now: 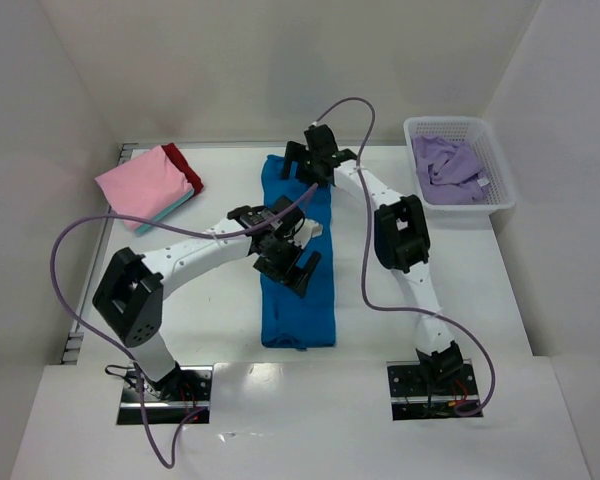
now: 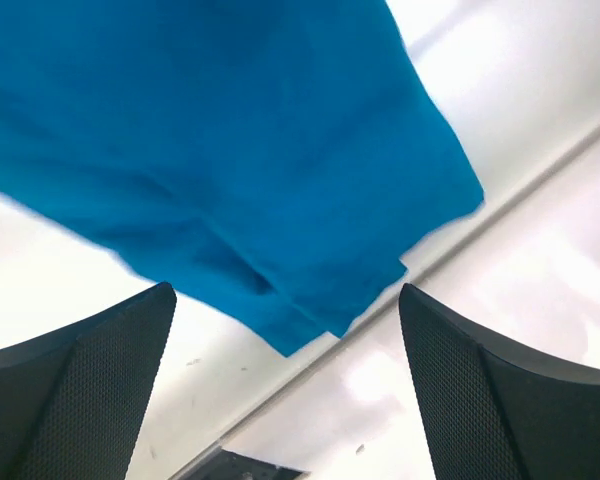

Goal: Fold and stack the t-shirts
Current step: Rotate the tshirt 90 degrees

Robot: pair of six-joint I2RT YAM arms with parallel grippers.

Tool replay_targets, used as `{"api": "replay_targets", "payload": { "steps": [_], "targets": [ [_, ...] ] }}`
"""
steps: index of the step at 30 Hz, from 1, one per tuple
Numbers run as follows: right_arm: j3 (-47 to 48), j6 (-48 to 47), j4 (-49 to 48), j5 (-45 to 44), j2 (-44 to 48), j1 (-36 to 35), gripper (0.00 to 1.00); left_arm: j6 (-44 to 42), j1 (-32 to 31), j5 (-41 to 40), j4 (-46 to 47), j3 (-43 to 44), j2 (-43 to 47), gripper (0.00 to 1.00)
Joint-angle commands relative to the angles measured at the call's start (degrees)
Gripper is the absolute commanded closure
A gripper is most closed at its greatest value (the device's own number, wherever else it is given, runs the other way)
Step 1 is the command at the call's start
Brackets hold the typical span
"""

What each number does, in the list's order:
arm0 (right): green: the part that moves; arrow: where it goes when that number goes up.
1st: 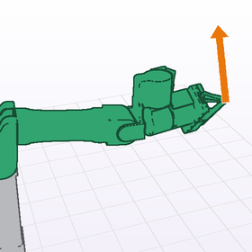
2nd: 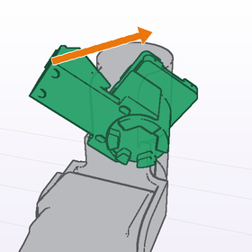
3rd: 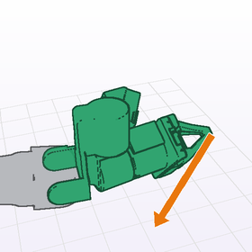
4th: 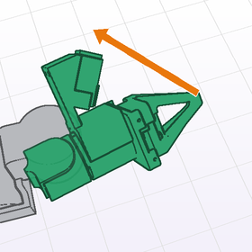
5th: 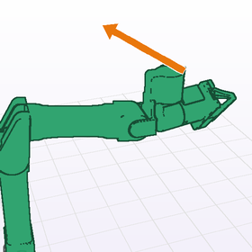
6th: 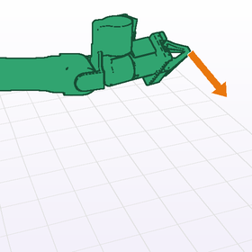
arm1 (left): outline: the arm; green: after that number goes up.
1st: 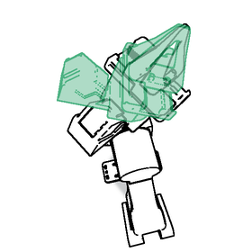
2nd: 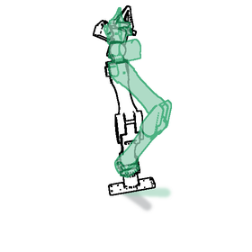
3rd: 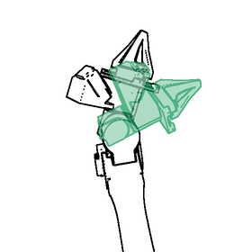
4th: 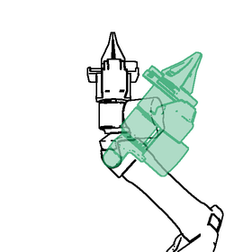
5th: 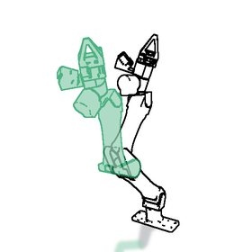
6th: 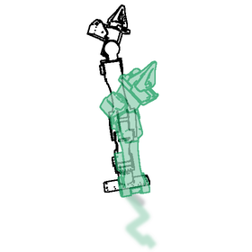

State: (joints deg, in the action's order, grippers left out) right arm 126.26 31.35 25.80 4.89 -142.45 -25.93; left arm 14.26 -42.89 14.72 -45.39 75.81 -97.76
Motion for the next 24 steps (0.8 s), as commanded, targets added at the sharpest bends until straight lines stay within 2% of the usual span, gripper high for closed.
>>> {"api": "replay_targets", "payload": {
  "steps": [1, 5, 6, 8, 11, 12, 17, 19, 24],
  "targets": [
    [-2.0, -3.2, 0.9, 2.0, 11.7, 0.3, 0.00, 4.9, 0.2, -10.0, -0.1, 2.8, 2.9, 0.00],
    [-15.7, -1.9, -4.7, 0.7, 24.3, 1.0, 0.00, 10.5, 0.7, -18.6, 3.6, 1.5, 7.7, 0.00],
    [-21.8, -1.3, -6.7, 0.7, 29.5, 1.8, 0.00, 11.4, 1.9, -18.6, 5.1, -1.3, 10.4, 0.00],
    [-27.0, 0.0, -7.3, 0.1, 33.9, 2.9, 0.00, 14.1, 3.8, -18.6, 9.5, -4.2, 12.6, 0.00],
    [-35.8, 0.6, -7.4, -0.4, 41.2, 3.5, 0.00, 14.1, 7.4, -13.3, 14.5, -8.7, 15.7, 0.00],
    [-40.3, 0.6, -7.4, -0.4, 42.8, 3.5, 0.00, 14.1, 7.9, -9.4, 15.4, -9.4, 16.3, 0.00],
    [-54.7, 4.8, -7.4, 1.1, 53.1, 3.5, 0.00, 14.3, 7.9, 0.1, 16.8, -13.0, 16.3, 0.00],
    [-61.5, 7.7, -7.4, 2.9, 57.4, 3.5, 0.00, 17.6, 7.9, 3.5, 17.3, -16.6, 17.7, 0.00],
    [-74.3, 12.0, -5.4, 4.0, 65.7, -1.5, 0.00, 26.6, 7.4, 2.0, 20.0, -26.2, 27.8, 0.00]
  ]
}}
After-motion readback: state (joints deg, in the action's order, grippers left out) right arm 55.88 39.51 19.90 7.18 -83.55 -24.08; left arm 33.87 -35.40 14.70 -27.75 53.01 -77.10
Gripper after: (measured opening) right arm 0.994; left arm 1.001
